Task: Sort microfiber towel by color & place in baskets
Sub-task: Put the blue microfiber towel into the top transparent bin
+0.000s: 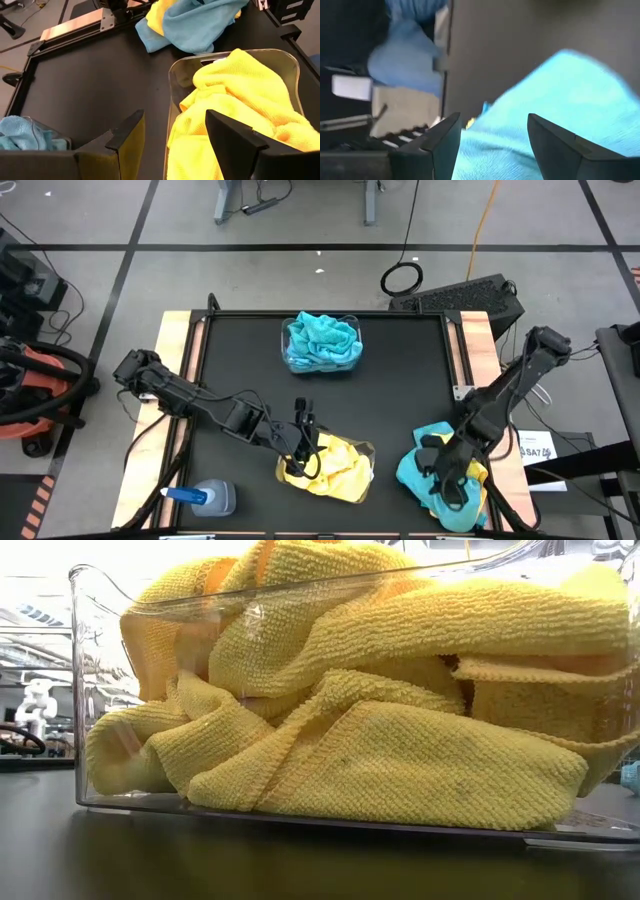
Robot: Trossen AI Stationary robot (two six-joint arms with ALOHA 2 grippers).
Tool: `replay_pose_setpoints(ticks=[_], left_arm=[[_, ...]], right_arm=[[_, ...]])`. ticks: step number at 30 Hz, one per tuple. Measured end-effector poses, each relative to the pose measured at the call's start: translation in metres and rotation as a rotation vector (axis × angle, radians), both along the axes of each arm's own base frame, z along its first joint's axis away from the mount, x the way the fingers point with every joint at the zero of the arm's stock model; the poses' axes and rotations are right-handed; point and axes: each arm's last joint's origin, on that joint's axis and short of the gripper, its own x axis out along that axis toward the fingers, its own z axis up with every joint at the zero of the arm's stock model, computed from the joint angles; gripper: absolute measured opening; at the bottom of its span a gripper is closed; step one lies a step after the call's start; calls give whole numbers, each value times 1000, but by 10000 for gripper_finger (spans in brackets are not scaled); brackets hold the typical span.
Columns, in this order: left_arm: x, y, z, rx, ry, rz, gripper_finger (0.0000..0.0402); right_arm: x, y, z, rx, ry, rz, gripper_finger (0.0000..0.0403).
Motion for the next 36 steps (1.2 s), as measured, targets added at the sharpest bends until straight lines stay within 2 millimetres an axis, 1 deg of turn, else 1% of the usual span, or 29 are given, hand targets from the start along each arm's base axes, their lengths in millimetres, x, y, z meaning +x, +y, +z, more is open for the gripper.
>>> replay_pose_setpoints(ticks=[4,8,12,17,20,22,24,27,28,29,32,36], left_arm=[[1,1,0,7,-3,-3,215],[2,5,0,8,-3,7,215],[4,8,1,7,-6,18,215],[5,11,1,7,-6,24,215],[5,11,1,11,-6,23,215],[4,11,1,20,-6,16,215],[4,11,1,20,-5,15,215],[4,11,1,22,-5,14,215],[4,11,1,23,-5,13,215],[4,11,1,25,-5,12,215],[4,11,1,26,-5,12,215],[4,11,1,25,-5,12,215]], right_arm=[[-5,18,-17,-37,87,12,219],[-10,30,-30,-44,197,20,219],[-18,38,-42,-91,280,29,219],[-23,40,-54,-176,331,36,215],[-23,39,-61,-224,360,31,194],[-23,40,-63,-235,357,45,164],[-22,40,-63,-233,349,58,121],[-20,43,-53,-223,322,86,44],[-19,45,-47,-218,308,99,23],[-18,46,-40,-217,288,105,14],[-15,47,-15,-256,229,87,15],[-10,49,27,-328,118,67,5]])
